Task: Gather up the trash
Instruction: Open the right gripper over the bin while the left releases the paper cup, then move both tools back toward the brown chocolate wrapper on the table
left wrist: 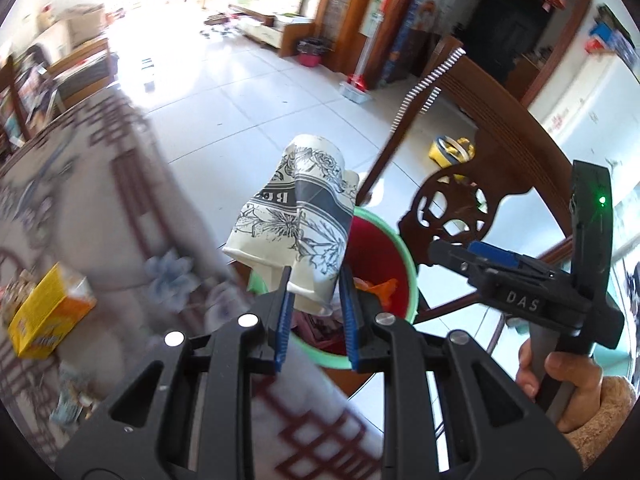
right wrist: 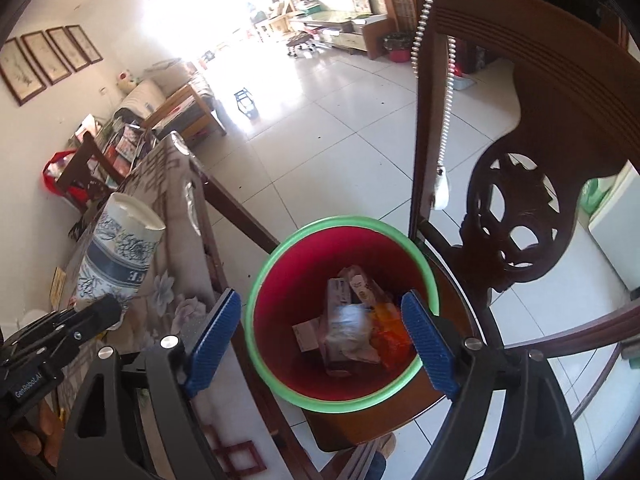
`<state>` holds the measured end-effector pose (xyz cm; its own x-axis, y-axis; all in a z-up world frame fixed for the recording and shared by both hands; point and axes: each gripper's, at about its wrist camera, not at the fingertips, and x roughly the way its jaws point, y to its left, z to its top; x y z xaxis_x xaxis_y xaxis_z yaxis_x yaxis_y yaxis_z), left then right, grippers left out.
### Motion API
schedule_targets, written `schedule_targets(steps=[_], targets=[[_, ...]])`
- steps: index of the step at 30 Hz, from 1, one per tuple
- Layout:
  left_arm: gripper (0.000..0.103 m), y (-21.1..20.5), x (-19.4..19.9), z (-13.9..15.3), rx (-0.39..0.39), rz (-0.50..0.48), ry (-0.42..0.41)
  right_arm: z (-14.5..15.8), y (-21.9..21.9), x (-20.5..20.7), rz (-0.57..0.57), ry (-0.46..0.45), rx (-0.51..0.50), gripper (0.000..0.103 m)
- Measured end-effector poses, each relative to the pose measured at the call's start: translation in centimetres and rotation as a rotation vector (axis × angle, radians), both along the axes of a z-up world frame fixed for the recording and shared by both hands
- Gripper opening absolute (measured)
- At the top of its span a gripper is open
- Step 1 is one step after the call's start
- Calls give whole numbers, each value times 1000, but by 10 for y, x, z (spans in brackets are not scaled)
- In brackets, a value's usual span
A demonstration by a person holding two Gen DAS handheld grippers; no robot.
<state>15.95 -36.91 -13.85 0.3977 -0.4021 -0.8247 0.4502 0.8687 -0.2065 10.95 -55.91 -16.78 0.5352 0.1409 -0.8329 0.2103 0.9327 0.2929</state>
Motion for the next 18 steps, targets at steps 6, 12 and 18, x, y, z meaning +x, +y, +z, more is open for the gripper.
schedule_targets(steps=[6,12,18], targets=[[60,-31,5,-10,-8,-80,14,4,-9,-12,-40,3,-3,80],[60,3,-7,-4,-9,-24,-5,15,4,-26,-31,-2,-21,80],[61,83,-25,-2,-15,141,14,26,39,-36,30,-16,-40,80]])
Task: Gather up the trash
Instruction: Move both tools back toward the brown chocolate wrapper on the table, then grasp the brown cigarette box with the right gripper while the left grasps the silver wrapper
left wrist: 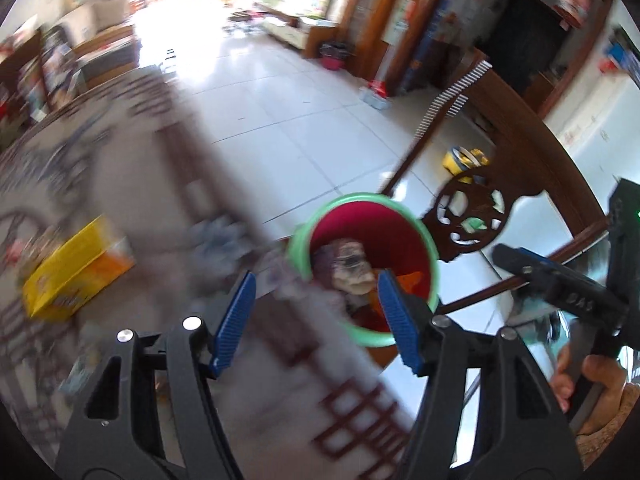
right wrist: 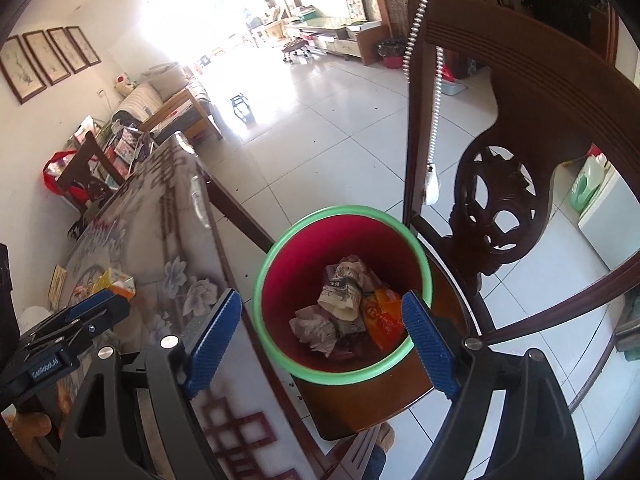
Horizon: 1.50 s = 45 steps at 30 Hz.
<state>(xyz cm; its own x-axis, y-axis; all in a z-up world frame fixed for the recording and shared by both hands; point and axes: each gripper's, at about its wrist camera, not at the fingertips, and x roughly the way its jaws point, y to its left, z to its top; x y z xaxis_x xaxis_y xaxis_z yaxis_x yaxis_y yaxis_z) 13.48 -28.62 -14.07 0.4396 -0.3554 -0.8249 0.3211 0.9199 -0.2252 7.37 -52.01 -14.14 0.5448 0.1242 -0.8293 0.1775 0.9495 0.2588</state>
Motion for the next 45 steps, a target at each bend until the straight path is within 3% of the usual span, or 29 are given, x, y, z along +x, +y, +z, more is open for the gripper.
schedule_targets(steps=[10,18,25,31,34,36,37,38,45], targets=[[61,153,-45,-17,39,286,66,-15,116,0,259,64,-14,80],[61,244,-75,-17,39,400,69,-42,233,19,515,143,-68,81],[61,280,-78,-27,11,416,88,-69,291,41,608,207,-140,81],[61,282,-70,-35,-13,398,100,-86,307,53,628,239,-167,79],[61,278,-67,-41,-23,389,118,-92,313,56,643,253,-180,69],[61,272,-63,-46,-19,377,128,-98,315,54,655,272,-167,43],[61,269,-61,-47,-14,367,130,-99,315,52,656,279,-160,25],[61,265,-59,-48,-9,359,131,-100,314,51,658,281,-154,18],[61,243,-41,-52,5,306,129,-93,303,30,652,281,-106,16]])
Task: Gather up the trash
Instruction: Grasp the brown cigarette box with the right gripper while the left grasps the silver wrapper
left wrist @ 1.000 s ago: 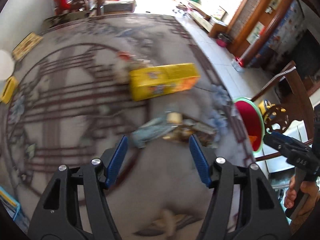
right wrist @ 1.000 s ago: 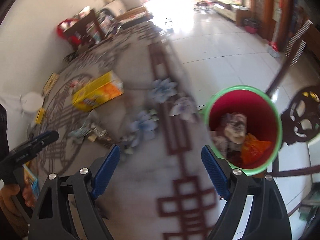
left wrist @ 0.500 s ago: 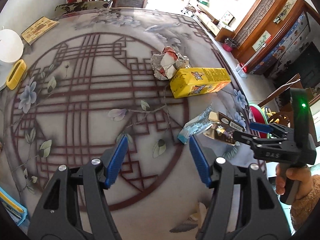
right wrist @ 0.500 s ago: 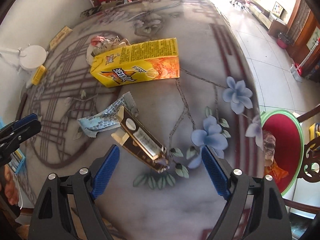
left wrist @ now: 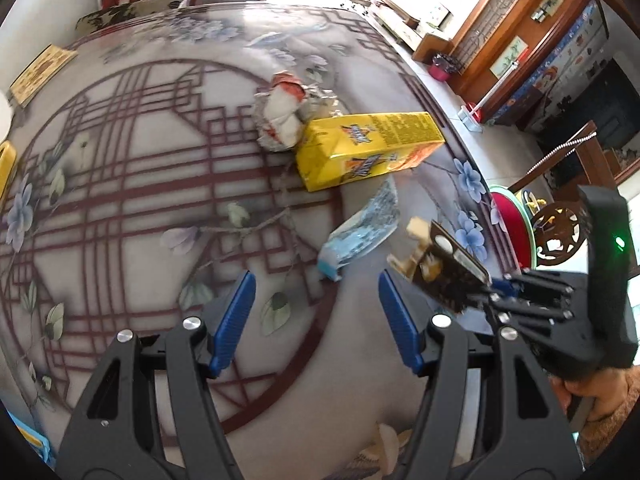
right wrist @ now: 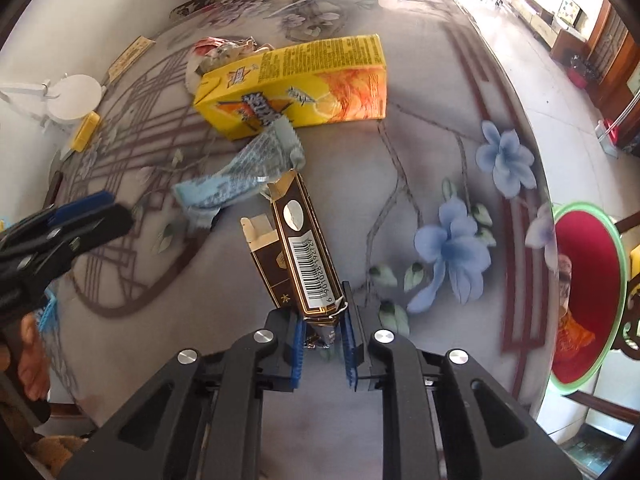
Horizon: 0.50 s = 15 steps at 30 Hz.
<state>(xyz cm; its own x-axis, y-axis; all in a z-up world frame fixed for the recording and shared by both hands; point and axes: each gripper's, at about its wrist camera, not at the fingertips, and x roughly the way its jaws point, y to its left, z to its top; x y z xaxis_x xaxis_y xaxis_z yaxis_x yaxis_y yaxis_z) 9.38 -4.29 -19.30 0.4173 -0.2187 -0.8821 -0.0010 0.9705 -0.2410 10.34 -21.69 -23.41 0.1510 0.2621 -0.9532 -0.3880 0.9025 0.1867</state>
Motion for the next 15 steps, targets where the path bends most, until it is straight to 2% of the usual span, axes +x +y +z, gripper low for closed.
schedule_targets(steps=[6,8,9,15], targets=[[61,-12,14,-11,14,-29,15,5,-20,-10,-45,34,28,20],[61,-16,17,-15,18,-38,22,4,-26,-12,-69,38,25,44],[61,-18,19,-16,21,-43,23,5,-30,-13,-88,37,31,61],[61,-28,29,-24,29,-64,31,12,-45,-12,-166,21,61,63]])
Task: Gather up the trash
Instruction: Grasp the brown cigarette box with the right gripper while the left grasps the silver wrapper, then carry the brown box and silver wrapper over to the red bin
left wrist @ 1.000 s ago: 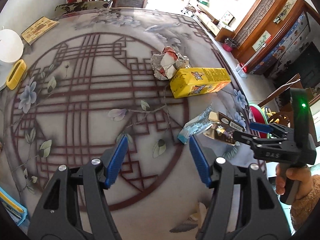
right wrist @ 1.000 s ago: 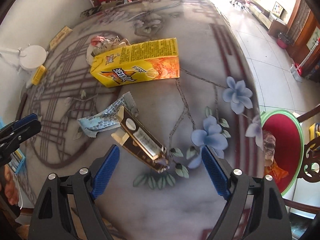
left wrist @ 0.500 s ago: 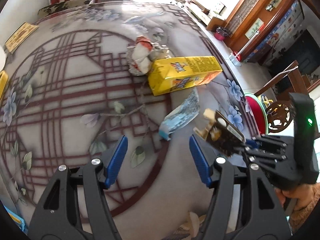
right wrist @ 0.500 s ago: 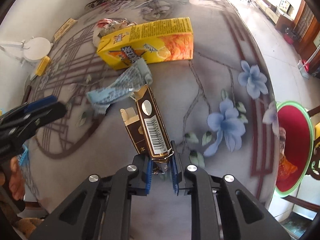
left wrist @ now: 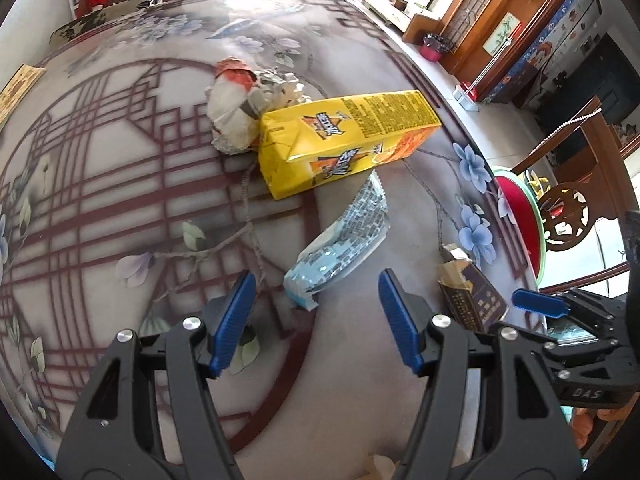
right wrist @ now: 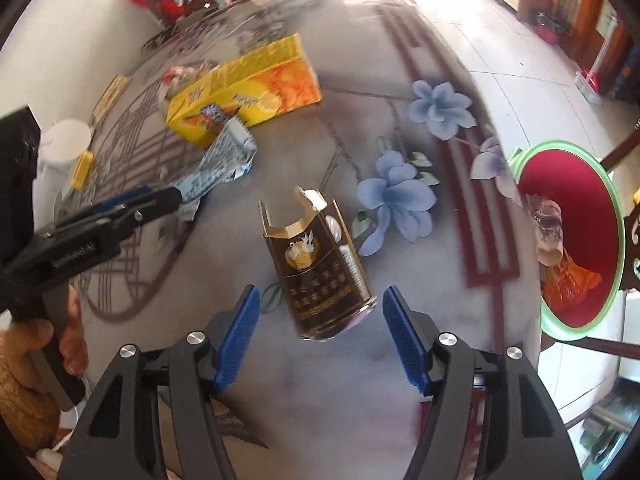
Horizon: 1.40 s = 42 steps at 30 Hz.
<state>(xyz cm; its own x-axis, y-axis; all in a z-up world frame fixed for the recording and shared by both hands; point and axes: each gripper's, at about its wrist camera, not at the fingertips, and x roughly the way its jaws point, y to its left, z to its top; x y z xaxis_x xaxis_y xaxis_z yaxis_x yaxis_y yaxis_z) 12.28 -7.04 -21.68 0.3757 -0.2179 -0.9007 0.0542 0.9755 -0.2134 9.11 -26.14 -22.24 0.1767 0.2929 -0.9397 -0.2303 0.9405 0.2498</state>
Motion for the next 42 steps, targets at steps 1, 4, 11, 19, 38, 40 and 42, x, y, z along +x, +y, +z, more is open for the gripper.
schedule_targets(steps=[1,4,11,19,38,40,42], targets=[[61,-2,2,-2,2,-3,0,1,-1,1,-4,-5,-1,65],[61,-12,12,-13,21,-15,6,5,-4,3,-17,-18,-4,68],[37,-12,15,-24,-4,3,33,3,-3,4,-13,-17,-26,73],[24,31,-22,-16,-22,83,43,-13,11,11,30,-2,-77,73],[29,103,-64,-21,28,250,56,-16,57,12,141,-9,-137,73],[21,103,-63,-20,17,248,50,-17,55,13,130,-4,-140,73],[19,101,-60,-19,12,251,41,-20,50,15,119,6,-140,73]])
